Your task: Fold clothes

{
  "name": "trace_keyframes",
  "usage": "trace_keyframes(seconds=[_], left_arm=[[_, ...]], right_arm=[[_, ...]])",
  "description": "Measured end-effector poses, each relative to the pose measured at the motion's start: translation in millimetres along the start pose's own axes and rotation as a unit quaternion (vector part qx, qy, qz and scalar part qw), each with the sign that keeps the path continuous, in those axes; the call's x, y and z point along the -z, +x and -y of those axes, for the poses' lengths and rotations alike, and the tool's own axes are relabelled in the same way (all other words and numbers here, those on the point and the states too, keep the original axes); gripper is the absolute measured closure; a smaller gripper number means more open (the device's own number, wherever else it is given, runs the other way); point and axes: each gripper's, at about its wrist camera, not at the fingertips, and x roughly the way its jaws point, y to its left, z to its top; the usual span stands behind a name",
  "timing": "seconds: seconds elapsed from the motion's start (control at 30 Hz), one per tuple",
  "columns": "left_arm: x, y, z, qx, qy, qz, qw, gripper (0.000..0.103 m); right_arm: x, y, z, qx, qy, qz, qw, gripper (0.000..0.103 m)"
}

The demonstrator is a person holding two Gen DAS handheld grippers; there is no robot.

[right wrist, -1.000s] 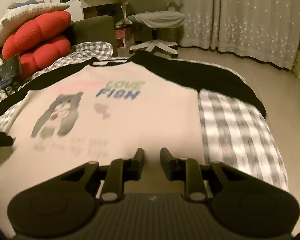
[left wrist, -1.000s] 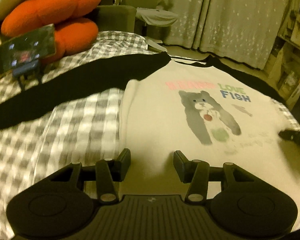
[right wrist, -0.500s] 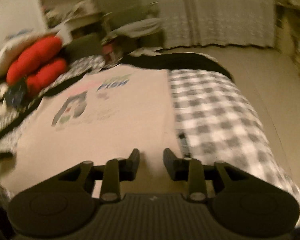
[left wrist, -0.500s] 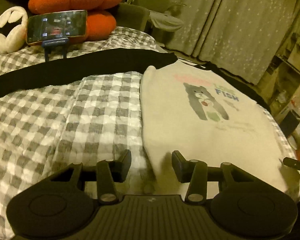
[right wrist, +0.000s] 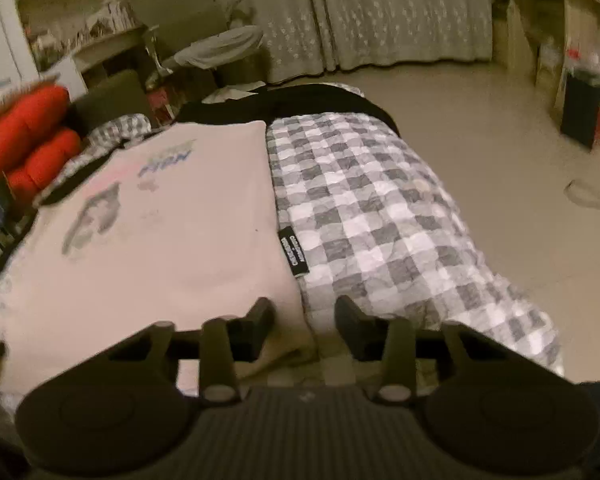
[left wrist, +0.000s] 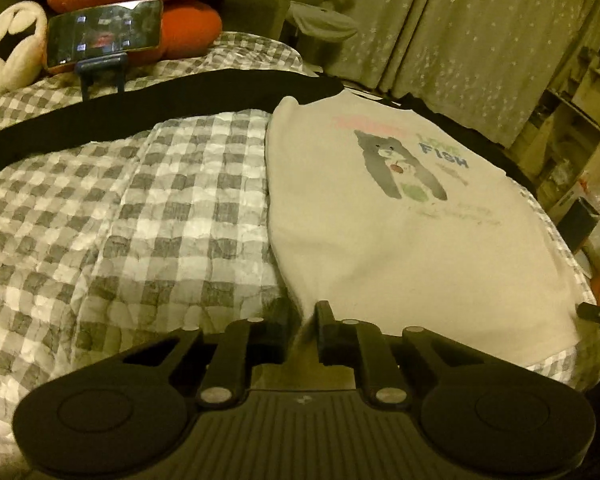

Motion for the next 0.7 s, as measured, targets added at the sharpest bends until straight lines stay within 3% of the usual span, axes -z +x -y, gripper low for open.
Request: trace_keyframes(seconds=[0.03, 0.07, 0.5, 0.7], left_arm=[[0, 0, 0, -0.001, -0.004, 0.001, 1.0000, 0.096], [0, -1, 0, -0.002, -0.008, 0.001, 1.0000, 0.098], [-6, -39, 6, -0.027, 0.008, 0.036, 0.9989, 0.099], [-3, -13, 2, -0.045, 0.012, -0.002, 0.9989, 0.098]], right_arm=[[0, -1, -4, 0.004, -0.006, 0.002, 1.000, 0.089], [0, -1, -8, 0.000, -0.008, 0.002, 1.000, 0.093], [-9, -61, -2, -0.037, 0.009, 0.040, 0.999, 0.094], [-4, -38, -13, 0.001, -0.026, 0.025, 0.999, 0.092]])
